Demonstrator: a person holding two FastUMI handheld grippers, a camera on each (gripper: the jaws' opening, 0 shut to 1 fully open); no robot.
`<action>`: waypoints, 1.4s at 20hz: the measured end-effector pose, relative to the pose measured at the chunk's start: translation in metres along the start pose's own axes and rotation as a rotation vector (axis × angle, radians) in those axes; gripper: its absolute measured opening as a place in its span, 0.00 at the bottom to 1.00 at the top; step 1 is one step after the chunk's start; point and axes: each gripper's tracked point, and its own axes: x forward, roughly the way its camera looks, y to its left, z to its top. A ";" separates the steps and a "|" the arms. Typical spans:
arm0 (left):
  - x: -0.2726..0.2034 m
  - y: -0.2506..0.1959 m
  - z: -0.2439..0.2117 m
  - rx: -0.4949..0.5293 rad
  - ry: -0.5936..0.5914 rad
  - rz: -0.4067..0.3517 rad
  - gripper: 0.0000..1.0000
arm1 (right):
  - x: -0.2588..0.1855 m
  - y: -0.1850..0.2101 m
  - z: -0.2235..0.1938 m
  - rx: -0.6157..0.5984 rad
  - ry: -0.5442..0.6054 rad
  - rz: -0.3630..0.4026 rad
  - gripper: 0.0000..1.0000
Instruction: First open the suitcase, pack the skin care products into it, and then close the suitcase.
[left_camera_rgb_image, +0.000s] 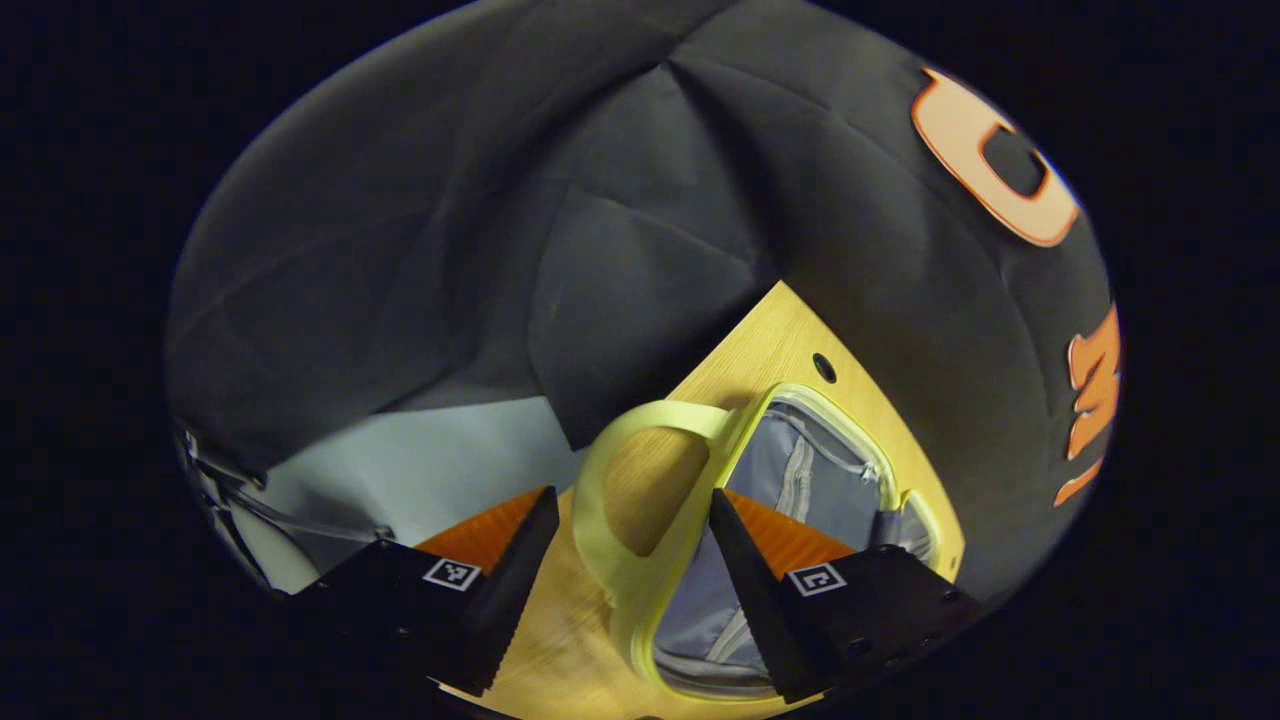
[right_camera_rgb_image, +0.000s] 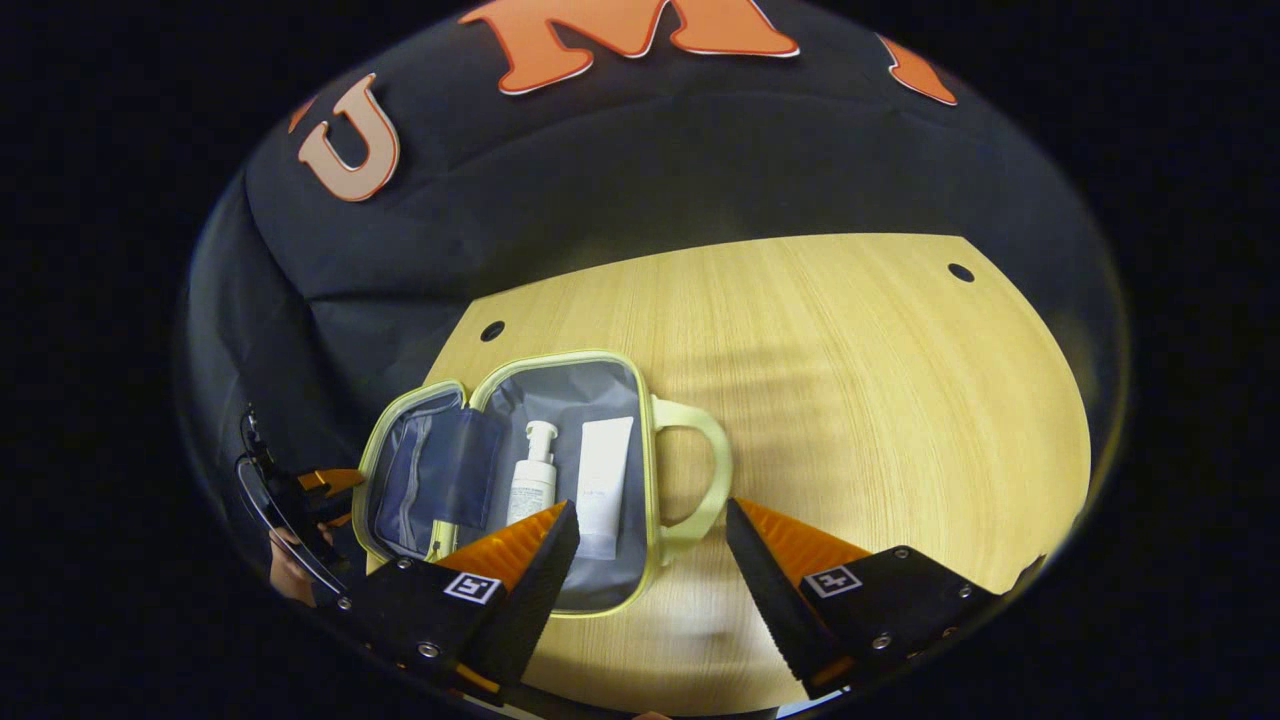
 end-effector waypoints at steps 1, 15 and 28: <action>-0.003 0.001 0.005 -0.041 0.015 -0.018 0.95 | -0.005 -0.003 -0.001 0.011 -0.001 -0.004 0.95; -0.013 -0.004 0.031 -0.203 -0.031 -0.174 0.12 | -0.029 -0.025 0.005 0.043 -0.052 -0.053 0.95; -0.161 -0.146 0.075 0.039 -0.222 -0.486 0.11 | -0.046 -0.030 0.070 0.013 -0.228 0.067 0.95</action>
